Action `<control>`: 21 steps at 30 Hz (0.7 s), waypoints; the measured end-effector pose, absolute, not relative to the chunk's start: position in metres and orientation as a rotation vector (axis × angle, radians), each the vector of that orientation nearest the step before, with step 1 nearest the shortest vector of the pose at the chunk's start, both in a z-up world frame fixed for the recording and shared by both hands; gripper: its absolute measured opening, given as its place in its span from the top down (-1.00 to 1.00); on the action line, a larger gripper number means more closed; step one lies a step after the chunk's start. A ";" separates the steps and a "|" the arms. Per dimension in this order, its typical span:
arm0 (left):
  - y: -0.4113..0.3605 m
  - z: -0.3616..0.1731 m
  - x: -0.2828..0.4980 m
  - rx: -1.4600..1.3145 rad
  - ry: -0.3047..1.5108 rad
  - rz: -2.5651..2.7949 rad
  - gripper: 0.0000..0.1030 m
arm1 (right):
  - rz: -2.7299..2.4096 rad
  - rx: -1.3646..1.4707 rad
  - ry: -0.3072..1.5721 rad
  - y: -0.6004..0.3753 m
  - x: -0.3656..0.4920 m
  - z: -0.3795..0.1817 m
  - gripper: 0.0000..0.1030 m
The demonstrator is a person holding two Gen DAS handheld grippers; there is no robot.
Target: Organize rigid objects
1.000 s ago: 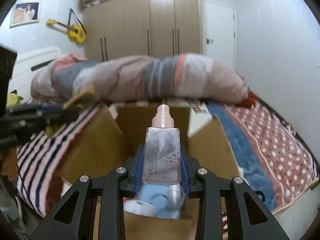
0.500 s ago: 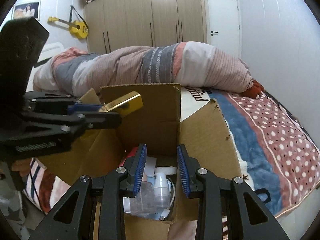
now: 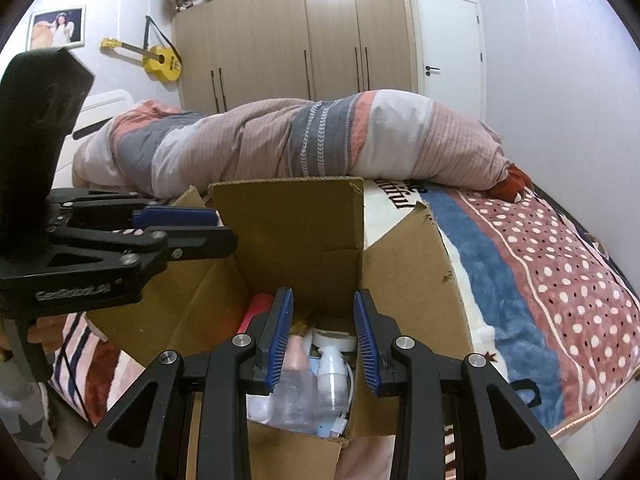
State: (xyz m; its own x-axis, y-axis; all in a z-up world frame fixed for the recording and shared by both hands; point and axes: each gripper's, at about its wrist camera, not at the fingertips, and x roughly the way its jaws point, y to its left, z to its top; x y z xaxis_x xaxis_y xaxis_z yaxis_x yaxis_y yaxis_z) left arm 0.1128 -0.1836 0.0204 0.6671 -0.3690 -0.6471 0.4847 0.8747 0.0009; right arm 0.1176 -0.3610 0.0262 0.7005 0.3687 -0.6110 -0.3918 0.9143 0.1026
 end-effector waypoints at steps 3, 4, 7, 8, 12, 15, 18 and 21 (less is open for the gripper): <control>-0.170 0.030 0.100 0.139 0.654 -0.445 -0.24 | 0.472 -0.039 0.656 -0.362 0.119 0.034 0.47; -0.165 0.032 0.097 0.126 0.645 -0.433 -0.33 | 0.492 -0.042 0.648 -0.362 0.119 0.037 0.45; -0.150 0.041 0.082 0.082 0.611 -0.364 -0.63 | 0.545 -0.061 0.618 -0.358 0.116 0.047 0.28; -0.145 0.043 0.077 0.069 0.599 -0.336 -0.70 | 0.557 -0.068 0.604 -0.357 0.115 0.050 0.23; -0.132 0.048 0.061 0.054 0.553 -0.190 -0.92 | 0.621 -0.092 0.542 -0.350 0.108 0.063 0.03; -0.126 0.049 0.050 0.044 0.528 -0.115 -0.95 | 0.664 -0.096 0.491 -0.347 0.101 0.071 -0.37; -0.119 0.046 0.046 0.004 0.527 -0.091 -0.95 | 0.694 -0.083 0.433 -0.344 0.093 0.079 -0.91; -0.112 0.044 0.043 -0.022 0.516 -0.055 -0.95 | 0.731 -0.077 0.398 -0.343 0.088 0.082 -1.00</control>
